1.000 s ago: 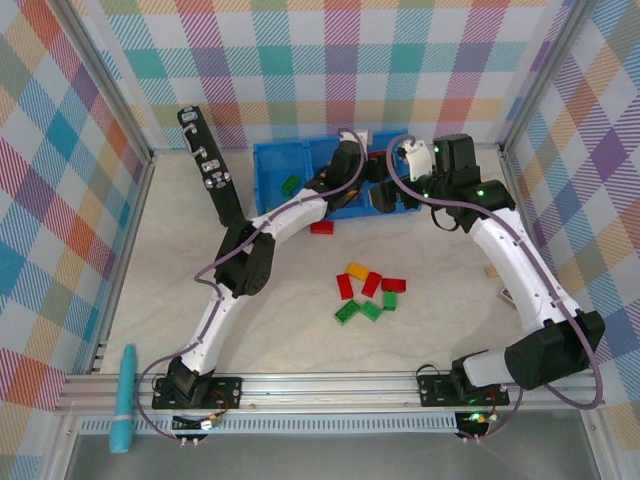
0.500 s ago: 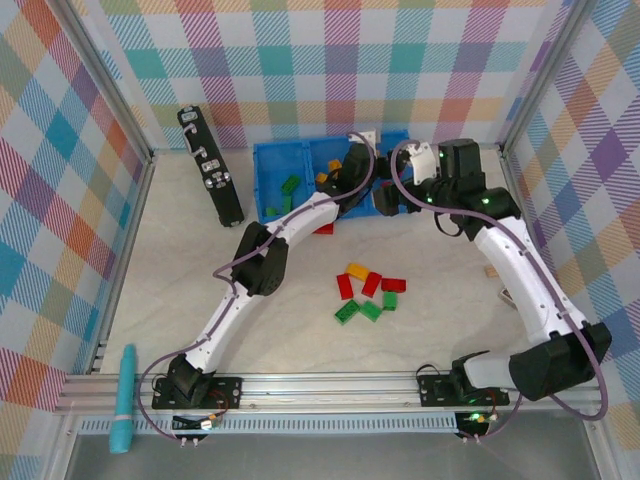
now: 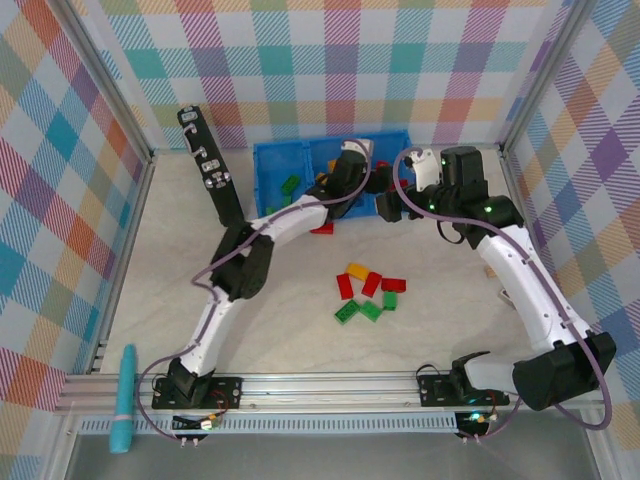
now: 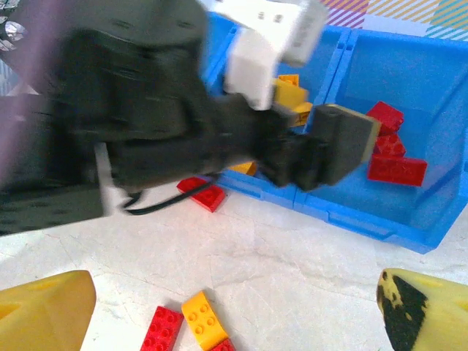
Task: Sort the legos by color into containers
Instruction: Place the lego in the container, then pick up the lego from the center of the table.
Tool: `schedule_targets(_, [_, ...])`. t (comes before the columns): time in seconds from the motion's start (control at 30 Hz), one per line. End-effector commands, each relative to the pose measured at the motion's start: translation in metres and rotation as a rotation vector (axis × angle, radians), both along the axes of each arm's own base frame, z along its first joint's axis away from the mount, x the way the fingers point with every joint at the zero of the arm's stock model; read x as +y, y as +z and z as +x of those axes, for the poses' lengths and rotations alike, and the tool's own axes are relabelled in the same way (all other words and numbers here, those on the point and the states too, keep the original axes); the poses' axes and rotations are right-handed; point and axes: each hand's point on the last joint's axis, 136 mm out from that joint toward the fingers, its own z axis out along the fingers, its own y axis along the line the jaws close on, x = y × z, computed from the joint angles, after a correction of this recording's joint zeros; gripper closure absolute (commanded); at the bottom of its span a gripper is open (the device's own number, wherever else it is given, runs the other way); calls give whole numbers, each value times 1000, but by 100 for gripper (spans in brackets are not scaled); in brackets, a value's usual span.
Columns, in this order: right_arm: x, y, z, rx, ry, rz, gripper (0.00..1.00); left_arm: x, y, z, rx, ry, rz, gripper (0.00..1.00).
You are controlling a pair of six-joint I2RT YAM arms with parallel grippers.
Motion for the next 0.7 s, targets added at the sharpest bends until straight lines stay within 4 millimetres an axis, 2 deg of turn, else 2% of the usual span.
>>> schedule_targets(0.0, [-1,6,4,-35,-11,19,1,57,74,-38,-74,76,134,13])
schedule_targets(0.1, [3,3,9,-25,-2,27,1,99,44,-76,74,128,237,13])
schedule_targets(0.2, [5,1,14,-18,3,29,1,131,15,-111,216,172,292,13])
schedule_targets(0.3, [8,0,18,-12,6,30,1,145,-4,-131,287,204,292,12])
schedule_targets(0.43, [10,6,20,-17,15,39,1,147,-26,-139,332,218,286,4])
schedule_targets(0.67, [6,12,17,-29,5,25,1,136,-69,-136,402,210,293,5])
